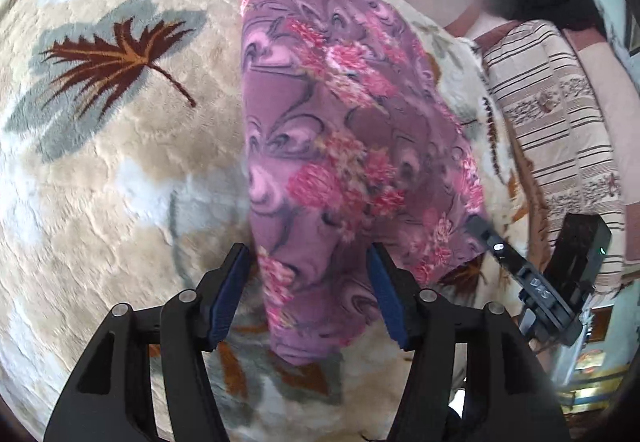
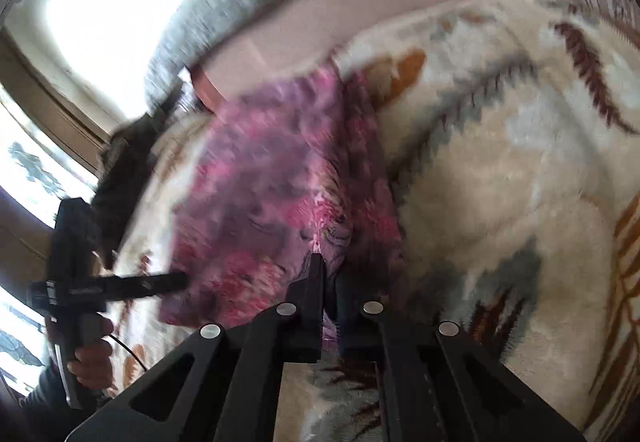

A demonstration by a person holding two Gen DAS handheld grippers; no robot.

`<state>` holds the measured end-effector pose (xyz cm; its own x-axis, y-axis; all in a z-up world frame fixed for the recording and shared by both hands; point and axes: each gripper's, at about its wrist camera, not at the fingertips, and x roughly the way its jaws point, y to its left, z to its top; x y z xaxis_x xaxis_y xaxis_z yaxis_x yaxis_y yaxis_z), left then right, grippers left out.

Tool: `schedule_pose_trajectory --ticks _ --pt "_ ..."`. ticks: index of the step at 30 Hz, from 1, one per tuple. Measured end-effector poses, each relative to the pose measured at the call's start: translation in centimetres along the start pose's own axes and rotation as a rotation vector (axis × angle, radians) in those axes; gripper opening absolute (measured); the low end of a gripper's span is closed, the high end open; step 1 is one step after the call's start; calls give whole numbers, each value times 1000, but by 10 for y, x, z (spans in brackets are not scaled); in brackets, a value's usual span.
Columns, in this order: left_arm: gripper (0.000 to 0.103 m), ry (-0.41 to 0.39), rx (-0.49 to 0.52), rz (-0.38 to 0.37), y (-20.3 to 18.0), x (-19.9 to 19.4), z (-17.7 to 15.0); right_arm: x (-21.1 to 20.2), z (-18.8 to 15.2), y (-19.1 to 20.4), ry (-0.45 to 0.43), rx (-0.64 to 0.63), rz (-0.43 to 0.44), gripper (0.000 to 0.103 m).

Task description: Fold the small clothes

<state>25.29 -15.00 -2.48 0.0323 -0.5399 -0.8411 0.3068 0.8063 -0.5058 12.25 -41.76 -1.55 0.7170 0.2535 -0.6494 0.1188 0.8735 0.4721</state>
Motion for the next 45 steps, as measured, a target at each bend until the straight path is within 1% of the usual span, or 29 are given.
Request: schedule_pose_trajectory --ticks 2,3,5,6,7,9,11,12,13,14,16,19,21,22,23,24,26,28,29,32,33,35,36,38,40,42,43,44,45 --pt "60 1 14 19 -1 2 -5 -13 0 -4 -53 37 -4 4" --pt "60 13 20 36 -1 7 -7 -10 -2 -10 -43 59 -10 4" --pt "59 34 25 55 1 14 -8 11 -11 -24 51 84 -76 4" --pt "59 32 35 48 1 10 -9 21 -16 -27 102 78 -90 4" --pt "59 33 45 39 0 6 -9 21 -16 -26 100 71 -88 6" --pt "59 -10 66 -14 1 -12 -5 9 0 -18 69 63 -85 13" --pt "59 -82 82 -28 2 -32 8 -2 27 -13 -36 70 -60 23" --pt "59 -113 86 -14 1 -38 19 -4 39 -12 -66 80 -48 39" --pt "59 -136 89 14 -1 -40 32 0 54 -10 -89 94 -28 51" --pt "60 -147 91 34 -2 -38 42 8 67 -9 -91 103 3 53" --pt "60 -149 75 92 -2 -26 71 35 89 -5 -64 129 36 54" --pt "59 -134 11 126 4 -7 97 83 114 -3 -45 181 -4 54" --pt "59 -124 -10 139 4 7 109 112 121 -10 -1 207 -46 54" --pt "60 -123 -5 156 3 11 112 122 121 -14 27 216 -60 51" --pt "60 -125 4 163 4 14 111 133 119 -16 45 220 -63 43" --pt "60 -131 18 167 3 15 110 132 120 -14 24 198 -35 3" --pt "60 -144 43 171 2 15 110 117 121 -9 -50 149 13 4" --pt "60 -153 60 172 -1 19 113 102 120 -10 -120 136 7 4" --pt "60 -151 60 164 -1 22 114 103 119 -13 -118 143 -10 4" --pt "60 -131 42 166 -2 30 116 127 109 -27 -8 143 -126 4" --pt "60 -132 42 169 -3 30 115 128 106 -28 -7 151 -132 5" --pt "60 -143 57 187 -7 26 114 111 104 -26 -60 179 -142 12" --pt "60 -146 69 196 -9 23 113 104 103 -23 -84 182 -146 13" --pt "60 -158 79 204 -11 18 111 87 102 -17 -147 168 -125 14" --pt "60 -180 82 192 -15 11 109 73 97 -10 -184 137 -49 16" --pt "60 -199 86 187 -18 9 107 66 88 -4 -182 97 -9 23" --pt "60 -204 89 195 -19 11 105 69 84 -1 -167 75 -8 23" --pt "60 -200 89 215 -19 17 102 75 79 1 -139 48 -34 23" --pt "60 -188 90 236 -18 24 100 89 73 1 -85 23 -93 22"
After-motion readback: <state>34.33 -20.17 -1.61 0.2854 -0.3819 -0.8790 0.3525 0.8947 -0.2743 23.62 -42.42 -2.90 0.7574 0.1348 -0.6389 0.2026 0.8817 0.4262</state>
